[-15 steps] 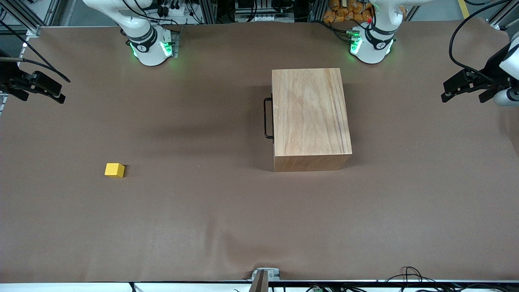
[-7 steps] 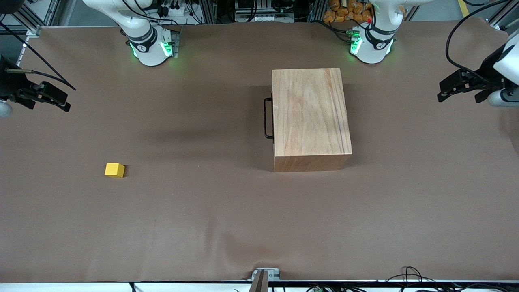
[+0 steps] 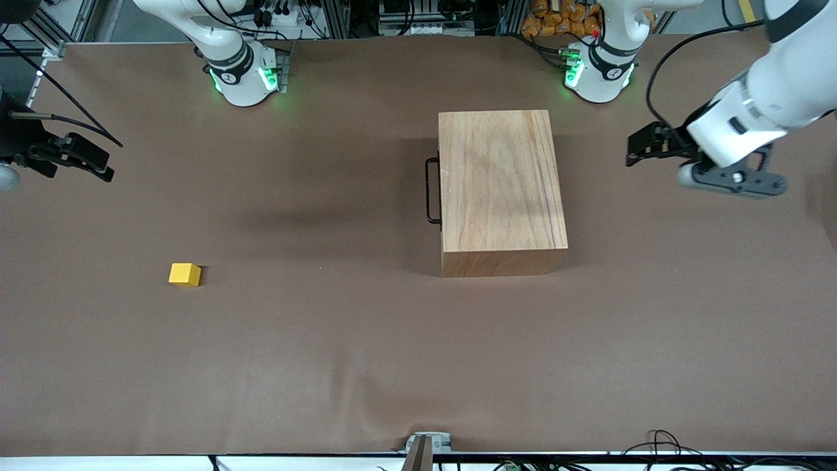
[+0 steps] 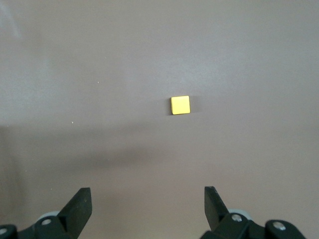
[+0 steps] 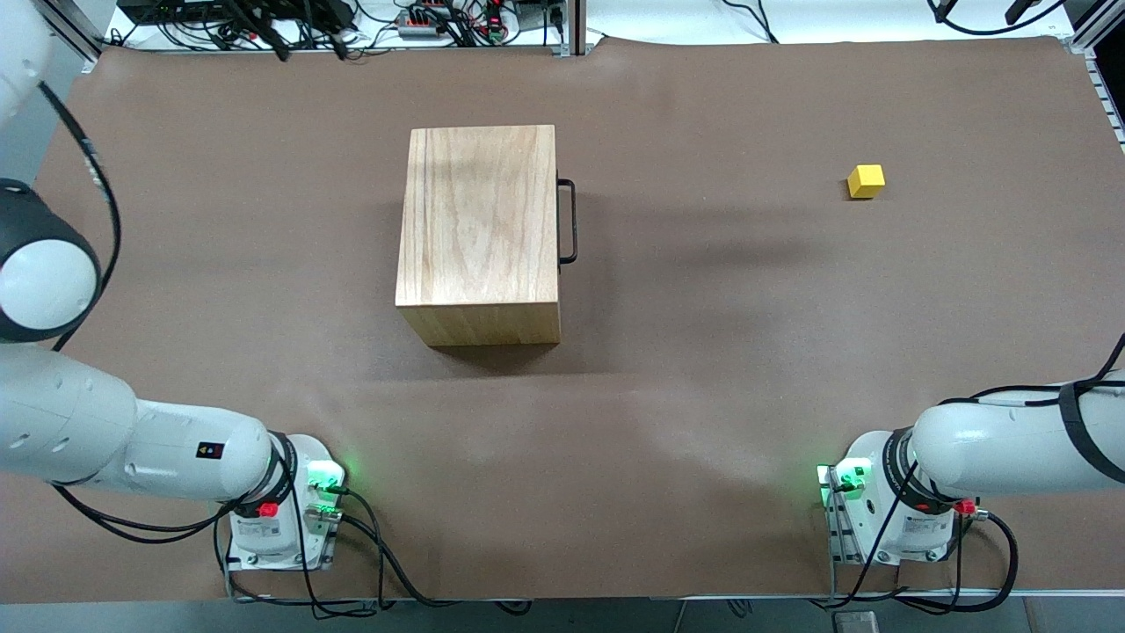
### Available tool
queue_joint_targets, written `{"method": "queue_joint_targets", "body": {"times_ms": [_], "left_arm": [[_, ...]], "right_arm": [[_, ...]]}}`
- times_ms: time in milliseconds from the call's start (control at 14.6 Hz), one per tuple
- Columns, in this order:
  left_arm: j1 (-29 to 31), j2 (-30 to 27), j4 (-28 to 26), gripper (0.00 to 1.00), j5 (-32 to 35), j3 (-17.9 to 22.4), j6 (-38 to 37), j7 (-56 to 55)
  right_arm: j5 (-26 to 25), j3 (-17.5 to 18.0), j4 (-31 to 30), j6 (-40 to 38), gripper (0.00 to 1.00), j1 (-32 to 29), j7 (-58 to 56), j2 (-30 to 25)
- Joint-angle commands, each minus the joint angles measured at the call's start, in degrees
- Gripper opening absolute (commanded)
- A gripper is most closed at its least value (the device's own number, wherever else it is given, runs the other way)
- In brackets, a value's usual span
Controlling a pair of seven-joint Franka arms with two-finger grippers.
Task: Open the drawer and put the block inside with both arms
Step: 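Move the left gripper over the box toward the black drawer handle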
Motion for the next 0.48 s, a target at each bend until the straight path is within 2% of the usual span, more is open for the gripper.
{"method": "queue_joint_targets", "body": {"times_ms": [0, 205, 410], "left_arm": [[-6.47, 4.55, 3.69, 1.00, -0.35, 0.03, 0.14, -10.73], [-12.46, 8.77, 7.30, 1.00, -0.26, 0.12, 0.23, -21.65], [-19.22, 12.64, 8.98, 1.00, 3.25, 0.12, 2.94, -31.57]], "right_arm": [[0.62, -0.25, -1.98, 1.83, 1.00, 0.17, 0.13, -0.48], [0.62, -0.25, -3.22, 2.98, 1.00, -0.01, 0.04, -0.48], [0.62, -0.25, -3.22, 2.80, 1.00, -0.01, 0.04, -0.65]]}}
